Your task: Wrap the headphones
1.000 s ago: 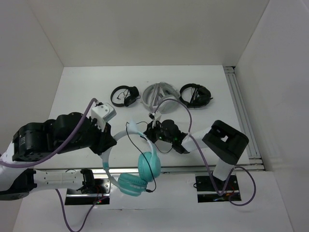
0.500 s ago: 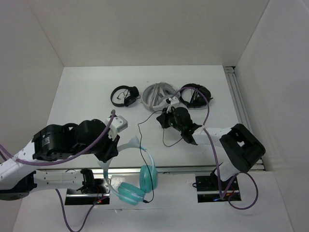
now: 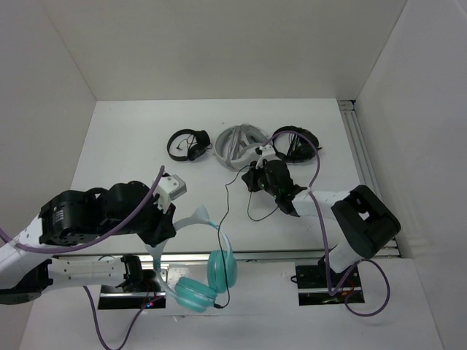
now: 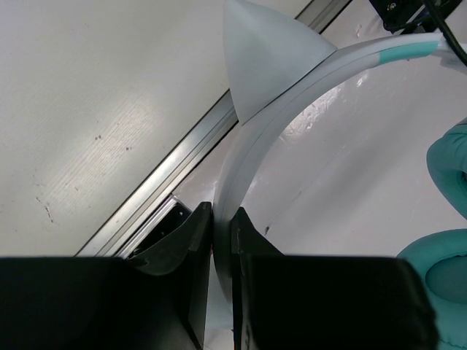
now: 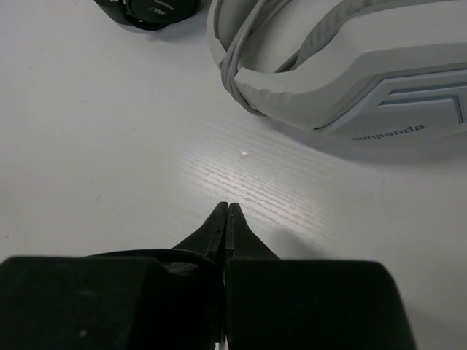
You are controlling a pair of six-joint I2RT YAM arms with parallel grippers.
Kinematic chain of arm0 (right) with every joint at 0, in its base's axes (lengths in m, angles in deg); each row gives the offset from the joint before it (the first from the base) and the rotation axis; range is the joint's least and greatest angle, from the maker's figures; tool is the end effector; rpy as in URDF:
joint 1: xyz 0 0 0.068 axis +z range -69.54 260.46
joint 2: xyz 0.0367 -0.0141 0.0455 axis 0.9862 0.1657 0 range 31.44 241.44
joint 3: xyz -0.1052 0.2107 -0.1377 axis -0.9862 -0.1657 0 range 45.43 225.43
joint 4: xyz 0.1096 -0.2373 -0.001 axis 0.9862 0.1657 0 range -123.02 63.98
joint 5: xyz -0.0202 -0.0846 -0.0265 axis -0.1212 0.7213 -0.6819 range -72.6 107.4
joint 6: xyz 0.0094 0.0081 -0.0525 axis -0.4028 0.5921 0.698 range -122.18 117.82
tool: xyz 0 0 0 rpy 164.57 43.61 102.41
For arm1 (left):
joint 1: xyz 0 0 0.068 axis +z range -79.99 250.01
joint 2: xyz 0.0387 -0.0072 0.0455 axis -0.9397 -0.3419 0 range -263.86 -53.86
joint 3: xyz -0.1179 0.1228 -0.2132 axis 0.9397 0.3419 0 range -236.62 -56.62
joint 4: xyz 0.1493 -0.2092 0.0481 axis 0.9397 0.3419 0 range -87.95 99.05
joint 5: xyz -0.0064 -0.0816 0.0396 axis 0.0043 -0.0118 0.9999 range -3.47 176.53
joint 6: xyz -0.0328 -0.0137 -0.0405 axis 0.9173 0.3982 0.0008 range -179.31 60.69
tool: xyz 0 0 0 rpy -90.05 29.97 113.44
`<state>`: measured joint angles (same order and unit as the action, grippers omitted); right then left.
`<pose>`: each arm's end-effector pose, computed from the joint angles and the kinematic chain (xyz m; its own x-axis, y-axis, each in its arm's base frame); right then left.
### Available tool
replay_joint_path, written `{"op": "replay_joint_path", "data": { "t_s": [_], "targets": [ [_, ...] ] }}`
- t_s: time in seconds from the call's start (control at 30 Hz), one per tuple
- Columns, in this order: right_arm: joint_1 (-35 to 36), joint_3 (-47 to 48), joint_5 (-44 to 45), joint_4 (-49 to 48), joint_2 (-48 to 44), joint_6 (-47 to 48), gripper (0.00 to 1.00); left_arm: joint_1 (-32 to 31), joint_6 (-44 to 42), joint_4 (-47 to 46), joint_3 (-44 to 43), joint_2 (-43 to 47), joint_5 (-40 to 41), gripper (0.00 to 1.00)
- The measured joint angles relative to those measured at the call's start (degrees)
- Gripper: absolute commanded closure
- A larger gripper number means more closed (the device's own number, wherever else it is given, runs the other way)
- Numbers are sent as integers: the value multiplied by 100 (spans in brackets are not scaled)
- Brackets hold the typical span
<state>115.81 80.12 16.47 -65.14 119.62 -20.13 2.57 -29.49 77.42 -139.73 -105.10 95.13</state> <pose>0.2507 0.1783 0.1762 -0.4648 0.0481 -0.8841 -0.4704 0.8325 0.2926 0.0472 -0.0999 0.4246 -0.6626 0.3131 -0.6804 0.6247 0.7322 -0.2713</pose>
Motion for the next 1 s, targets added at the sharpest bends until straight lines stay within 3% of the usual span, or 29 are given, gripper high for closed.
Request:
{"op": "replay_joint_path", "data": {
  "t_s": [0.4, 0.73, 0.87, 1.0],
  "targets": [
    [354, 0, -133, -24, 446, -46, 100, 0, 216, -758, -129, 542, 284, 100],
    [579, 155, 50, 96, 474, -42, 100, 0, 304, -1464, 103, 39, 31, 100],
    [654, 109, 85, 37, 472, -98, 100, -11, 682, -1646, 275, 319, 485, 100],
    [1161, -186, 369, -96, 391, -284, 100, -13, 1285, -1882, 448, 968, 1346, 100]
  ]
}}
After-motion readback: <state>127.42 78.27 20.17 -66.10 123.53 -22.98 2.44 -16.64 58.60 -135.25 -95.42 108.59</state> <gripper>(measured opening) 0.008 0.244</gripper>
